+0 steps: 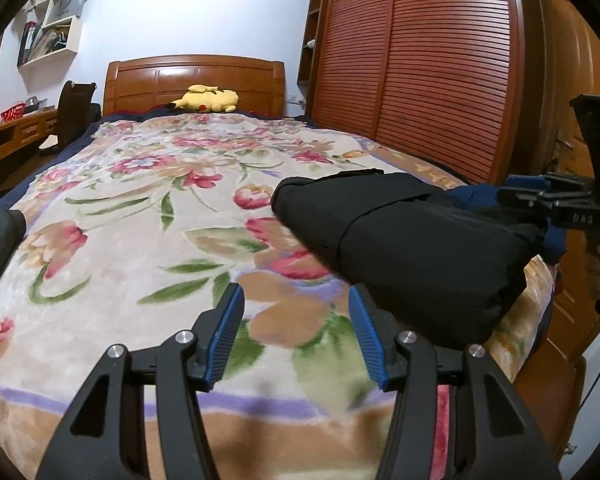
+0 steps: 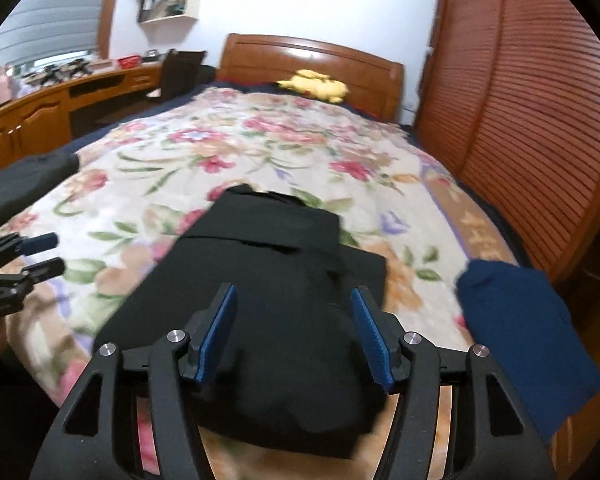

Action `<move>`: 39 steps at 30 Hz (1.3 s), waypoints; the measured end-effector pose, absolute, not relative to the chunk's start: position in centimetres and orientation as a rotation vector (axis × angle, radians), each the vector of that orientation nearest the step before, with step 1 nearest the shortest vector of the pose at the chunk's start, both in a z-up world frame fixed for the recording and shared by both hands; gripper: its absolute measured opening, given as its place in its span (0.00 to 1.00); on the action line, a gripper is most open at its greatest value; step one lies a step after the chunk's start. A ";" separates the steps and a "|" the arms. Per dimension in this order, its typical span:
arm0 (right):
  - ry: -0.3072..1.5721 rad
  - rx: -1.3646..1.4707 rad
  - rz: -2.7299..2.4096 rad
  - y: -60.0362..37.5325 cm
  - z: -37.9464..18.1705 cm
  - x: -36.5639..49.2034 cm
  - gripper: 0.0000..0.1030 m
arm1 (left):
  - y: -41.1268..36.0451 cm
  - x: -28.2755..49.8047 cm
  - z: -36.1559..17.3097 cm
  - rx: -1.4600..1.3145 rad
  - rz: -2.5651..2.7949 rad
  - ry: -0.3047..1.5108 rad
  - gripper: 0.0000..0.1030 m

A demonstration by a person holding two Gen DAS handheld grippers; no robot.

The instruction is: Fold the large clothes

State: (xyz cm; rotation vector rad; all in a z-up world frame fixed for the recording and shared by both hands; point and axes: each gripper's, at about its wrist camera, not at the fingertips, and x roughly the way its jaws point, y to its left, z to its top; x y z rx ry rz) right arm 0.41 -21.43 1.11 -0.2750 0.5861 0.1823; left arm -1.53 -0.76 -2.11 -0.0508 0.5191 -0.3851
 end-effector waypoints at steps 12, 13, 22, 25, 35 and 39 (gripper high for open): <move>0.652 -0.412 0.130 -20.5 -4.6 2.3 0.59 | -0.7 -1.6 -2.5 -0.033 -0.389 0.521 0.52; 0.662 -0.427 0.105 -21.3 -5.3 2.4 0.59 | -0.7 -1.5 -2.5 -0.034 -0.388 0.520 0.52; 0.727 -0.304 0.096 -26.9 -8.8 2.1 0.56 | -0.8 -1.6 -2.7 -0.025 -0.388 0.524 0.52; 0.734 -0.278 0.097 -27.2 -8.5 2.1 0.57 | -0.9 -1.7 -2.7 -0.015 -0.388 0.525 0.52; 0.626 -0.195 0.189 -23.4 -2.9 0.2 0.59 | -1.3 -1.7 -2.8 -0.005 -0.386 0.525 0.52; 0.614 -0.196 0.282 -20.1 -2.2 -0.4 0.59 | -1.5 -1.7 -2.9 -0.002 -0.385 0.526 0.52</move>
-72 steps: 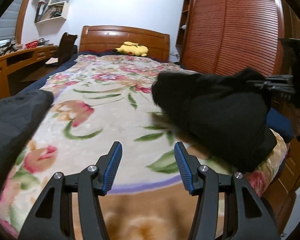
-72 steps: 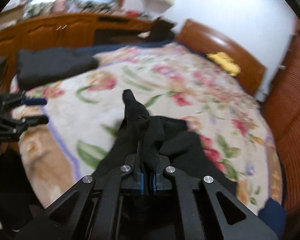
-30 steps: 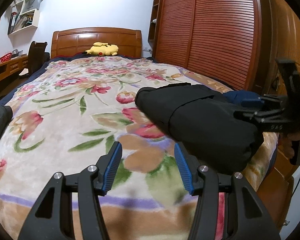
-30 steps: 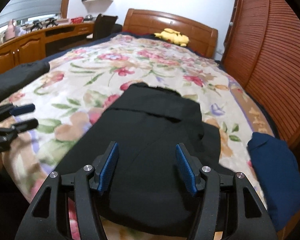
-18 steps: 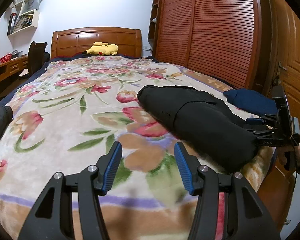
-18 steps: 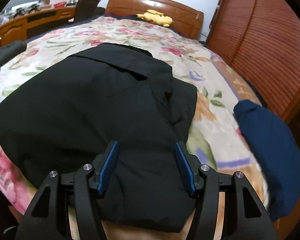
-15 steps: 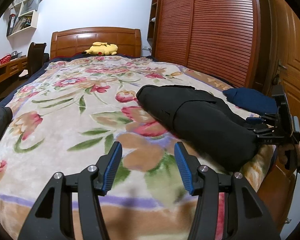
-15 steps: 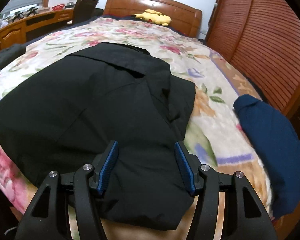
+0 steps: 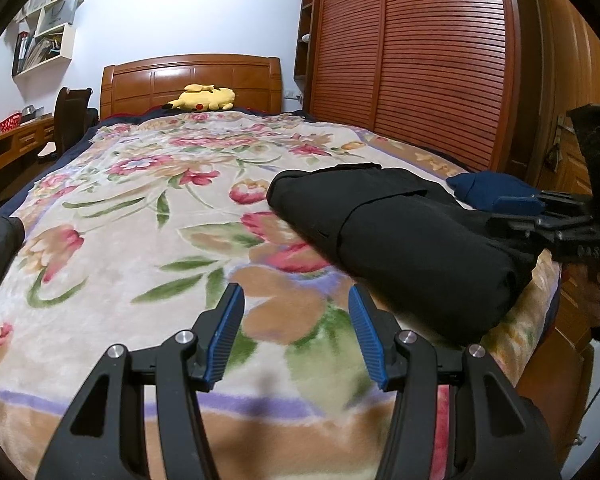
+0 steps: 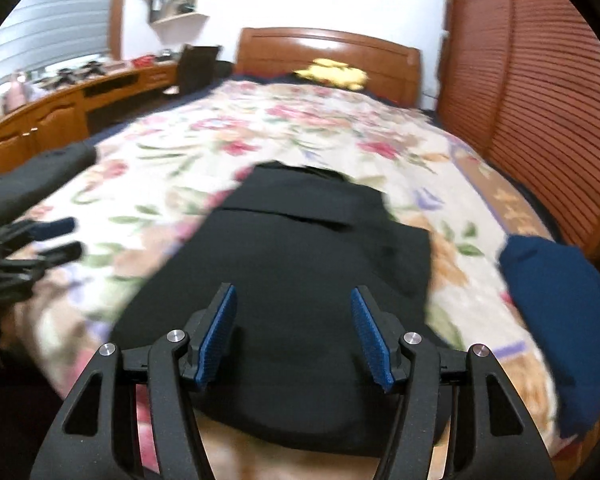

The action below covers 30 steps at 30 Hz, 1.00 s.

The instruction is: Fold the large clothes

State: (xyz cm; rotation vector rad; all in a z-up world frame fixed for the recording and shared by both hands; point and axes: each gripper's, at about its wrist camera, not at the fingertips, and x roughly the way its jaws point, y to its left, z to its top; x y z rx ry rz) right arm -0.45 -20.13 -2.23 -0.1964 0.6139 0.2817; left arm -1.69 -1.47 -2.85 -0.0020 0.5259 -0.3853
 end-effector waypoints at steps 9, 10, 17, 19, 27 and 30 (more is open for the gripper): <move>0.706 -0.216 0.340 -17.5 -6.1 0.6 0.59 | -1.4 -1.8 -2.9 0.004 -0.376 0.528 0.52; 0.709 -0.219 0.336 -17.7 -6.6 0.7 0.59 | -1.3 -1.8 -2.9 0.003 -0.376 0.529 0.52; 0.680 -0.170 0.327 -19.3 -5.6 -0.9 0.61 | -1.5 0.2 -2.3 -0.008 -0.387 0.565 0.52; 0.649 -0.165 0.306 -20.4 -4.5 -2.0 0.61 | -1.6 1.0 -1.9 -0.015 -0.394 0.575 0.52; 0.612 -0.159 0.141 -28.1 -3.1 -5.9 0.61 | -4.5 7.1 0.1 0.002 -0.445 0.610 0.52; 0.635 -0.149 0.117 -29.9 -4.0 -6.5 0.61 | -6.2 9.7 0.1 0.022 -0.462 0.640 0.53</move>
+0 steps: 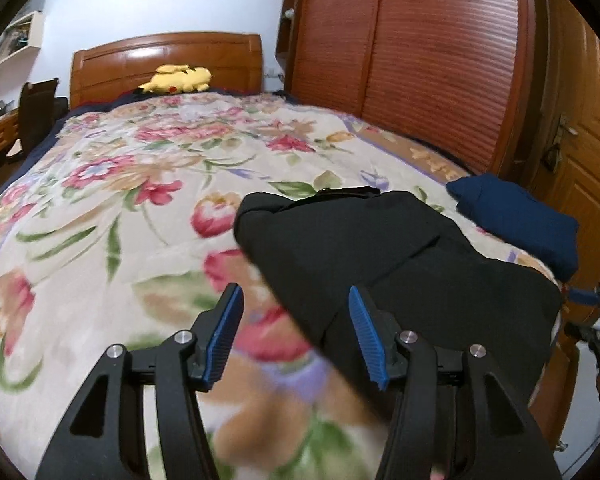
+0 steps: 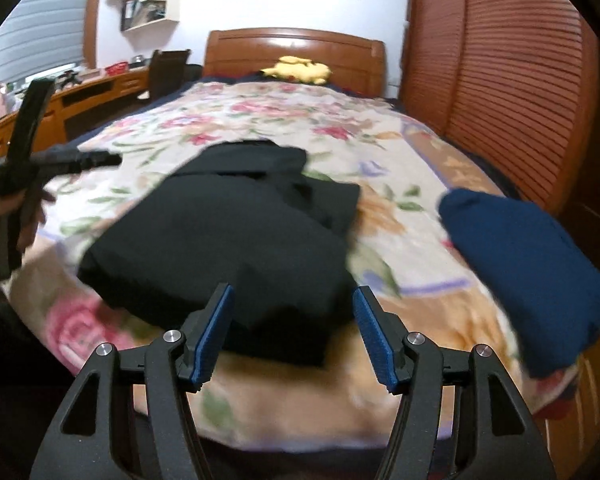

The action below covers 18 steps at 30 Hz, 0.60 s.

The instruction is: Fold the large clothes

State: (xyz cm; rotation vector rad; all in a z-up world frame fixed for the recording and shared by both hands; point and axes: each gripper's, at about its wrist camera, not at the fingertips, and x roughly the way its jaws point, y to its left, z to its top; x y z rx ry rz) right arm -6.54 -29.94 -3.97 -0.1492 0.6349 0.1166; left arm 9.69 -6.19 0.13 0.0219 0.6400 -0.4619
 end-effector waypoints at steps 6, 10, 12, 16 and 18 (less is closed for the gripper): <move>0.680 -0.085 0.131 -31.4 -6.3 -6.1 0.61 | -9.3 14.5 -1.1 0.075 -0.450 0.701 0.53; 0.687 -0.053 0.145 -31.4 -7.2 -4.9 0.61 | -10.6 17.1 -2.2 0.097 -0.446 0.746 0.53; 0.697 -0.051 0.143 -31.3 -7.9 -4.3 0.61 | -11.1 18.2 -2.6 0.111 -0.414 0.754 0.54; 0.701 -0.014 0.145 -31.4 -9.1 -3.6 0.62 | -11.6 20.0 -3.7 0.189 -0.333 0.765 0.63; 0.692 0.003 0.139 -31.6 -9.5 -3.3 0.66 | -11.2 21.0 -4.2 0.189 -0.305 0.779 0.74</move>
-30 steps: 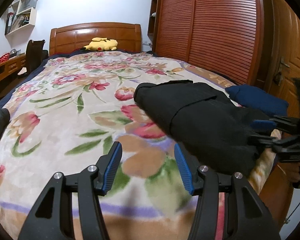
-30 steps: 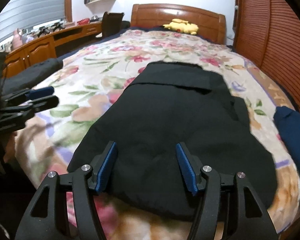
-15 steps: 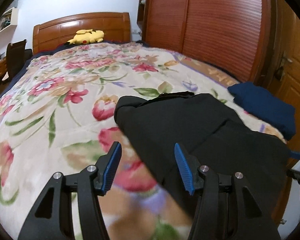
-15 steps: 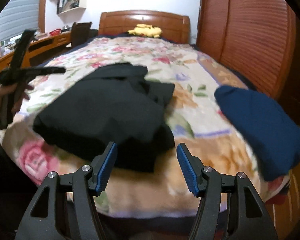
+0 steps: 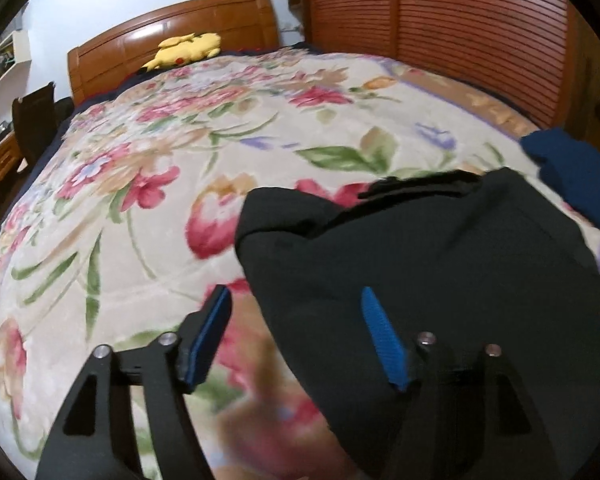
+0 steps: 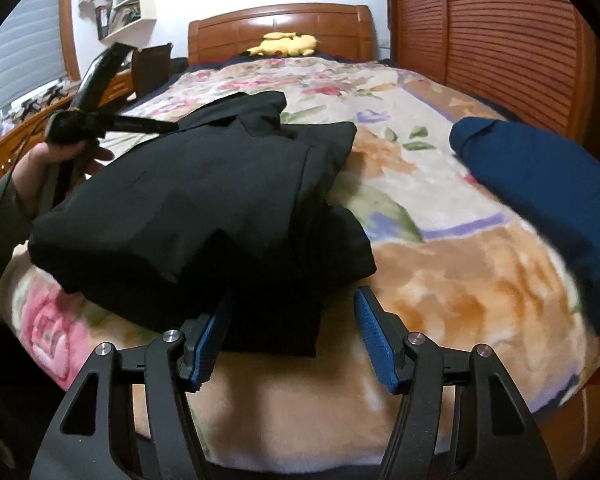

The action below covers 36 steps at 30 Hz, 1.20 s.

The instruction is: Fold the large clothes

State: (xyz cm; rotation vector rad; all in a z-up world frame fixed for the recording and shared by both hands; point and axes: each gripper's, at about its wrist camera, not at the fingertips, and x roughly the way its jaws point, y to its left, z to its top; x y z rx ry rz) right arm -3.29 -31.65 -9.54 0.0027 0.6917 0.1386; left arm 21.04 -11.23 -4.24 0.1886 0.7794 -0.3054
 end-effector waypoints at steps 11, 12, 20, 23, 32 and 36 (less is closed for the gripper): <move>0.668 0.077 0.170 -31.4 -10.4 -2.6 0.75 | -11.2 24.6 -5.8 0.161 -0.353 0.845 0.77; 0.668 0.080 0.171 -31.3 -10.4 -2.5 0.75 | -11.1 24.8 -5.9 0.135 -0.361 0.864 0.77; 0.672 0.121 0.205 -30.7 -10.7 -2.4 0.57 | -11.0 24.6 -6.2 0.047 -0.447 0.905 0.45; 0.676 0.141 0.251 -30.6 -10.4 -2.6 0.32 | -11.4 24.0 -5.4 0.079 -0.410 0.903 0.20; 0.590 0.128 0.285 -31.4 -6.9 -4.1 0.14 | -11.5 20.7 -0.5 0.107 -0.382 0.802 0.07; 0.544 0.100 0.254 -32.3 -4.8 -4.2 0.13 | -12.7 19.1 2.1 0.123 -0.375 0.728 0.06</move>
